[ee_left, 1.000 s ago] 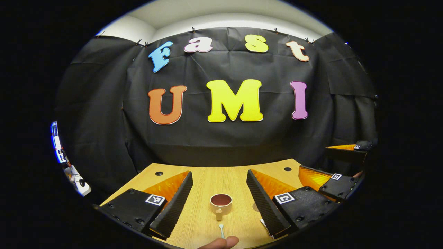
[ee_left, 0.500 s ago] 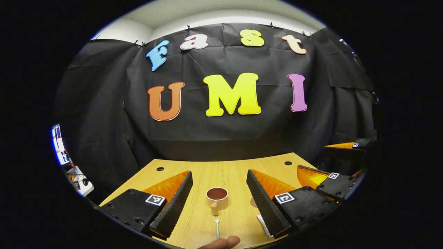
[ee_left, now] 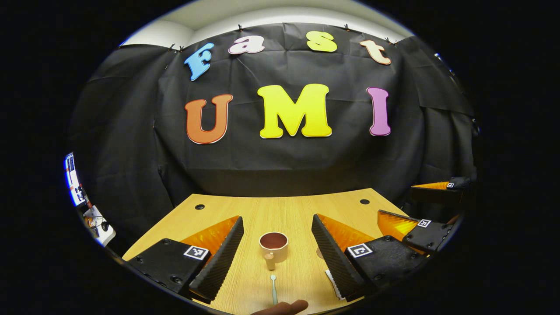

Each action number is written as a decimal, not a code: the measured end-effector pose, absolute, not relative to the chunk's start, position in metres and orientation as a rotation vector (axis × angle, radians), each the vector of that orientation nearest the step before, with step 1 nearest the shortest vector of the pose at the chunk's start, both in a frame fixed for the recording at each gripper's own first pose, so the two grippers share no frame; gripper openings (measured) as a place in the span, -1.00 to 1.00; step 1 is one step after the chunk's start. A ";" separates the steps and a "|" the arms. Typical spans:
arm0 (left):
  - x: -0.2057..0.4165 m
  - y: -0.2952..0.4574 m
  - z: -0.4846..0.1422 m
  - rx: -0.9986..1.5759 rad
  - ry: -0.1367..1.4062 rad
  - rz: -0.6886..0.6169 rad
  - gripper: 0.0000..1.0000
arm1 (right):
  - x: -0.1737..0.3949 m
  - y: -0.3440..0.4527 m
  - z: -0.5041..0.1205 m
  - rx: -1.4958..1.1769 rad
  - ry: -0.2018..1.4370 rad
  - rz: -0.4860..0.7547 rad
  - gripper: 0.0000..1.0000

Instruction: Put the toothbrush and toothpaste on the desktop into the cup, then pick up the cup and place it on the coaster on the desktop.

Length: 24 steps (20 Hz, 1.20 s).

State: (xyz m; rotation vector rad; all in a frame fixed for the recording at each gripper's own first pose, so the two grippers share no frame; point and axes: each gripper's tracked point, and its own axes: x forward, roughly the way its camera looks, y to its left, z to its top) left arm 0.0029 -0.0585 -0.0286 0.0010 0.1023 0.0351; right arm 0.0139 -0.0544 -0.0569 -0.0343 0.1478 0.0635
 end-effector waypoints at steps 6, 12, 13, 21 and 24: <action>0.008 -0.059 -0.047 0.013 0.147 0.003 0.98 | 0.015 -0.055 -0.076 -0.039 0.208 0.033 0.90; 0.007 -0.060 -0.109 0.025 0.312 -0.018 0.97 | 0.009 -0.059 -0.118 -0.059 0.315 0.010 0.89; 0.006 -0.059 -0.124 0.014 0.359 -0.018 0.97 | 0.006 -0.060 -0.127 -0.058 0.340 0.007 0.90; -0.040 -0.092 -0.250 -0.072 0.829 -0.093 0.98 | -0.015 -0.068 -0.199 -0.051 0.573 -0.002 0.91; -0.048 -0.092 -0.265 -0.067 0.917 -0.069 1.00 | -0.019 -0.075 -0.214 -0.057 0.622 -0.018 0.90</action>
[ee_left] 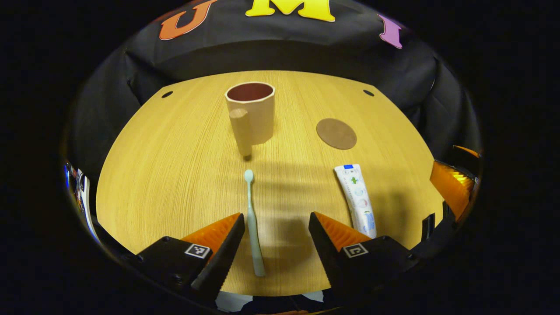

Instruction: Put the toothbrush and toothpaste on the desktop into the cup, then pick up the cup and place it on the coaster on the desktop.

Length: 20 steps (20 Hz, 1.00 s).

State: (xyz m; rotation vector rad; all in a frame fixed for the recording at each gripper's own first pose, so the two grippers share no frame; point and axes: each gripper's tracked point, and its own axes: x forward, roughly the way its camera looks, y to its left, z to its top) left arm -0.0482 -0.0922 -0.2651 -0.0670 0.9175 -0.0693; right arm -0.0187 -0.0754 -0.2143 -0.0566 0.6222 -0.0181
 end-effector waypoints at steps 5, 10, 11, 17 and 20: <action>-0.045 -0.084 -0.286 -0.095 0.960 -0.025 0.53 | -0.023 -0.078 -0.218 -0.084 0.647 -0.021 0.91; -0.041 -0.076 -0.294 -0.125 0.985 0.011 0.29 | -0.023 -0.066 -0.217 -0.121 0.643 0.016 0.96; -0.042 -0.071 -0.296 -0.124 0.992 0.030 0.09 | -0.024 -0.064 -0.216 -0.127 0.641 0.024 0.96; -0.040 -0.066 -0.296 -0.121 0.970 0.014 -0.36 | -0.020 -0.041 -0.230 -0.108 0.702 0.087 0.91; -0.040 -0.062 -0.296 -0.109 0.953 0.008 -0.70 | -0.017 -0.030 -0.244 -0.075 0.754 0.107 0.90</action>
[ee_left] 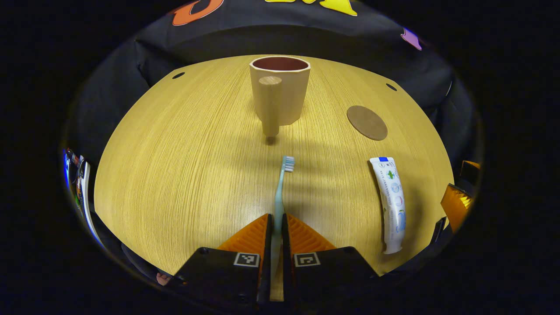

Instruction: Put the toothbrush and toothpaste on the desktop into the cup, then pick up the cup and place it on the coaster on the desktop.

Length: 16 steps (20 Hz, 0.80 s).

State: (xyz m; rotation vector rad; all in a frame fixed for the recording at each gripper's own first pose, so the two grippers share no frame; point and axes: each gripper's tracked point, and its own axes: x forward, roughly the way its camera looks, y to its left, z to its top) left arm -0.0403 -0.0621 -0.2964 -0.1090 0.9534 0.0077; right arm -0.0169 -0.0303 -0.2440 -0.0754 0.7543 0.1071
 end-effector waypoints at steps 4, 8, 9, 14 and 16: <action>-0.041 -0.060 -0.294 -0.132 0.919 -0.005 -0.84 | -0.014 -0.012 -0.267 -0.027 0.845 0.130 0.90; -0.048 -0.047 -0.276 -0.145 0.834 0.011 -0.89 | -0.016 0.009 -0.291 0.007 0.929 0.165 0.91; -0.049 -0.042 -0.266 -0.141 0.799 0.020 -0.89 | -0.017 0.014 -0.295 0.016 0.946 0.172 0.90; -0.053 -0.018 -0.195 -0.119 0.624 0.051 -0.98 | -0.018 0.029 -0.312 0.061 1.015 0.175 0.84; -0.053 -0.009 -0.162 -0.093 0.548 0.059 -0.89 | -0.017 0.033 -0.316 0.085 1.033 0.167 0.82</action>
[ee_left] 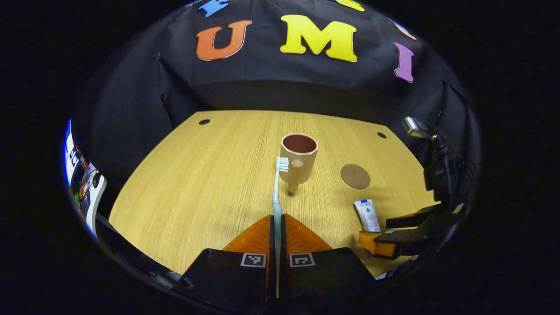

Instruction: Put the toothbrush and toothpaste on the desktop into the cup, then pick up the cup and place it on the coaster on the desktop.

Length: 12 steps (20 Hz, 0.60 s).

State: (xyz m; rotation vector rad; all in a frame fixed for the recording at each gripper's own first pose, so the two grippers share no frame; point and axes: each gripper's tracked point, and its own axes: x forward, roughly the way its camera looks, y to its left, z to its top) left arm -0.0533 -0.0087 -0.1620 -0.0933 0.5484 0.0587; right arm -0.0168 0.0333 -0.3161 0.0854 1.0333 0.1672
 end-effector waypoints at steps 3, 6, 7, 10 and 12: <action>-0.053 -0.001 -0.115 -0.079 0.448 0.061 -0.89 | -0.019 0.035 -0.324 0.109 1.073 0.149 0.53; -0.054 0.008 -0.067 -0.090 0.366 0.059 -0.89 | -0.021 0.032 -0.335 0.121 1.115 0.122 0.12; -0.053 0.012 -0.051 -0.097 0.333 0.065 -0.89 | -0.020 0.032 -0.331 0.140 1.111 0.121 0.07; -0.033 0.017 -0.025 -0.123 0.254 0.068 -0.90 | -0.019 0.029 -0.331 0.222 1.115 0.144 -0.22; -0.025 0.026 -0.007 -0.124 0.217 0.076 -0.89 | -0.020 0.031 -0.333 0.243 1.121 0.151 -0.29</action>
